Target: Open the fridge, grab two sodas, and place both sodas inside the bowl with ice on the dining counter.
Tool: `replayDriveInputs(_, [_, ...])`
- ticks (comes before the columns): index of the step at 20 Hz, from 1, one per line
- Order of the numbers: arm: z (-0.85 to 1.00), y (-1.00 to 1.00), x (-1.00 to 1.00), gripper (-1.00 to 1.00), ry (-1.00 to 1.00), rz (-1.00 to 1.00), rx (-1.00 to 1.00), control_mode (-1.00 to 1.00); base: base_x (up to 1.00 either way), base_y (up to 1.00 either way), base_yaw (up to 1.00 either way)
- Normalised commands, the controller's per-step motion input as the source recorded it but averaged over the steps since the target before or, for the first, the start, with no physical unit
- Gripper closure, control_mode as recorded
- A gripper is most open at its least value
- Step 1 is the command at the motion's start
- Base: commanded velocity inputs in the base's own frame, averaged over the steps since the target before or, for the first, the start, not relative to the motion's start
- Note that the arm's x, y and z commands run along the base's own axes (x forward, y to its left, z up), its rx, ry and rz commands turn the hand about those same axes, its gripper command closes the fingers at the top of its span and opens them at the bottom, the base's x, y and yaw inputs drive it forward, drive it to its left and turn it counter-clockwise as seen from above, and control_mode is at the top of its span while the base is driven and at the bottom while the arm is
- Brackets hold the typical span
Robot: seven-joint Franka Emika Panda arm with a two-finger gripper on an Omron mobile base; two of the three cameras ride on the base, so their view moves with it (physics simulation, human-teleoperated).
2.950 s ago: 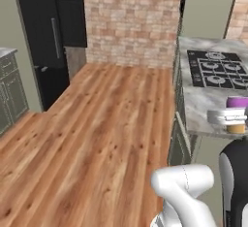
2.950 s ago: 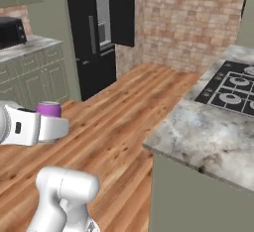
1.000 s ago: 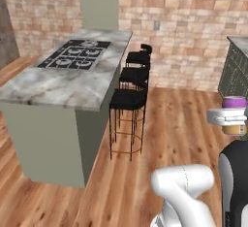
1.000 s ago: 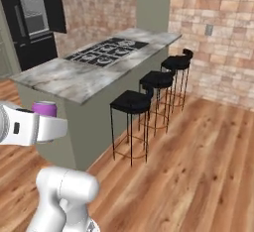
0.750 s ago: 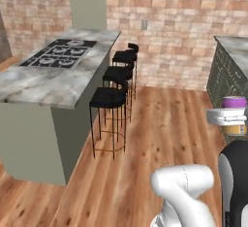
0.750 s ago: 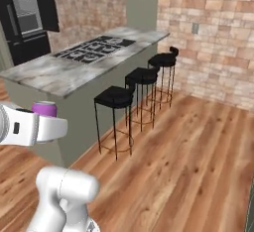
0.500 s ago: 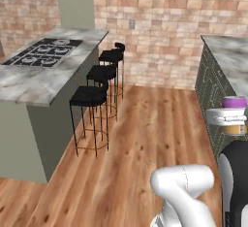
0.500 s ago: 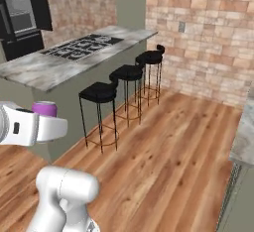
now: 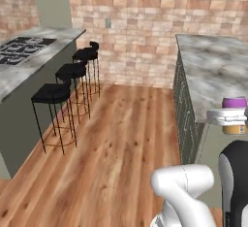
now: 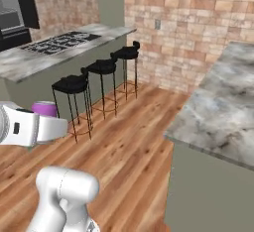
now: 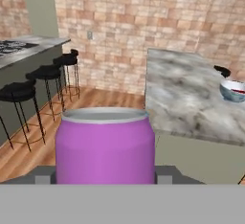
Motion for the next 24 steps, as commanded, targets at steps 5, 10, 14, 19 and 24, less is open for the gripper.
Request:
replayDriveInputs(5, [0.00,0.00,0.00,1.00,0.00,0.00,0.00,1.00,-0.07,-1.00,0.00])
replayDriveInputs(10, [0.00,0.00,0.00,1.00,0.00,0.00,0.00,1.00,-0.03,-1.00,0.00])
replayDriveInputs(14, [0.00,0.00,0.00,1.00,0.00,0.00,0.00,1.00,0.00,-1.00,0.00])
replayDriveInputs(19, [0.00,0.00,0.00,1.00,0.00,0.00,0.00,1.00,0.00,-1.00,0.00])
replayDriveInputs(24, [0.00,0.00,0.00,1.00,0.00,0.00,0.00,1.00,0.09,-1.00,0.00])
